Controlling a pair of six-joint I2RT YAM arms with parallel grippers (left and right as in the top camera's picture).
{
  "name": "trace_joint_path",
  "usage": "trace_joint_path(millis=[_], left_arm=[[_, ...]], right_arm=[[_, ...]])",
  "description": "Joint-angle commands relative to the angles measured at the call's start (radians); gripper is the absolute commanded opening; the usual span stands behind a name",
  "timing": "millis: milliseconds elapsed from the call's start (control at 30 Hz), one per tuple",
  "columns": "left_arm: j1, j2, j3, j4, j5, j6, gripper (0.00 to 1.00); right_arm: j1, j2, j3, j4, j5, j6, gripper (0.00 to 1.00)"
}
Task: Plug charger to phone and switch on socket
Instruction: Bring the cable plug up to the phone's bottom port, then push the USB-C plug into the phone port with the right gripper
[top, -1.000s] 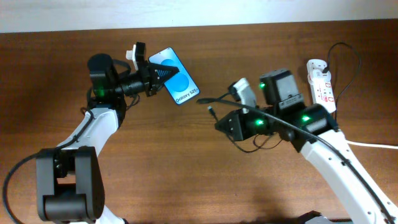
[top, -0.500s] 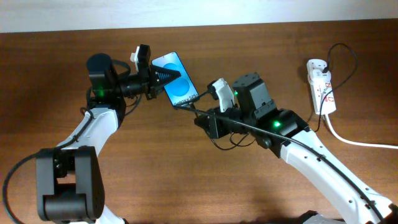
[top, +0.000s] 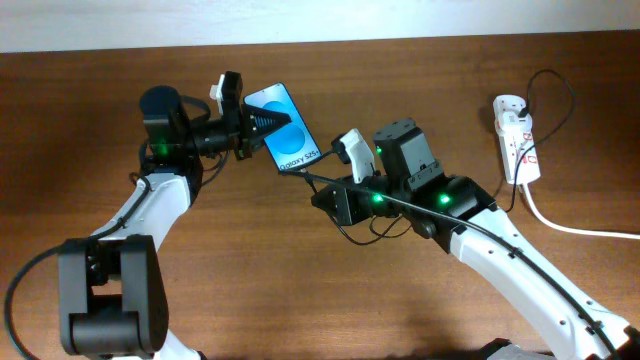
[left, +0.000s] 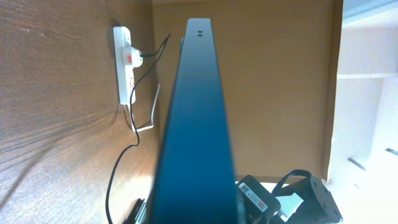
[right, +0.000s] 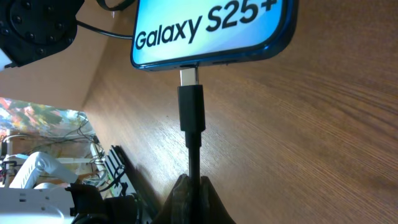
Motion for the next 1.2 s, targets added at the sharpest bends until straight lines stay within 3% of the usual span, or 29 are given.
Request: trace_joint_path(millis=[0, 133, 267, 433, 667, 833, 1167], left_arm=[[0.001, -0.006, 0.014, 0.008, 0.022, -0.012, 0.0], [0.001, -0.006, 0.014, 0.008, 0.022, -0.013, 0.0], [0.001, -0.006, 0.014, 0.008, 0.026, -0.012, 0.0], [0.001, -0.006, 0.014, 0.008, 0.045, -0.012, 0.0], [0.001, -0.006, 0.014, 0.008, 0.048, -0.013, 0.0], [0.001, -0.006, 0.014, 0.008, 0.064, 0.003, 0.0], [0.001, -0.006, 0.014, 0.009, 0.059, 0.033, 0.0]], right_arm=[[0.004, 0.006, -0.005, 0.038, 0.005, 0.005, 0.04], [0.005, 0.006, -0.005, 0.061, 0.035, 0.0, 0.04], [0.005, 0.006, -0.005, 0.097, 0.058, -0.126, 0.04], [0.005, 0.006, -0.003, 0.13, 0.063, -0.184, 0.04], [0.06, 0.006, -0.003, 0.094, 0.245, -0.229, 0.04], [0.062, 0.006, -0.003, 0.093, 0.249, -0.229, 0.04], [0.061, 0.006, -0.003, 0.107, 0.113, -0.066, 0.04]])
